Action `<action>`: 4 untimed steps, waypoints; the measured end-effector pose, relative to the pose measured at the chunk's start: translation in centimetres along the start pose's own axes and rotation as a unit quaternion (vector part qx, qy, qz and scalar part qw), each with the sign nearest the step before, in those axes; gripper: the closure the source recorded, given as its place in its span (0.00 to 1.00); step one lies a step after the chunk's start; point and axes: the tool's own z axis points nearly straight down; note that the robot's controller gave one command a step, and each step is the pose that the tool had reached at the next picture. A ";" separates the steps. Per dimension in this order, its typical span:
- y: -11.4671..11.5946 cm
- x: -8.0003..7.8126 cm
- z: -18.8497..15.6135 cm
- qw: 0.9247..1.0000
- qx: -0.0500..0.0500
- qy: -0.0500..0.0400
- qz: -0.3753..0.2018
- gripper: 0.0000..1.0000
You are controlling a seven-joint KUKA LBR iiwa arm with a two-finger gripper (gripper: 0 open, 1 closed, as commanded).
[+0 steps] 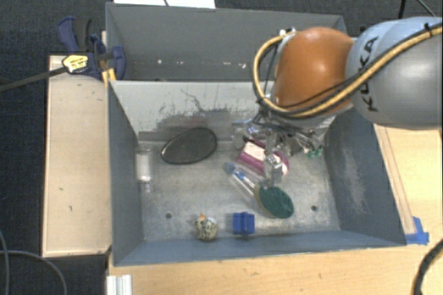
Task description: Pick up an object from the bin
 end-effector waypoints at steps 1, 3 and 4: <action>1.3 3.9 4.9 0.991 -0.001 0.002 -0.134 0.00; 5.8 7.1 8.4 0.981 0.000 0.000 -0.192 1.00; 5.4 7.4 -15.3 0.979 0.002 -0.004 -0.204 1.00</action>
Offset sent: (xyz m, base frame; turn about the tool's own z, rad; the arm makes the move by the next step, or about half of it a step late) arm -0.0400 -0.0052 -0.0478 -0.2704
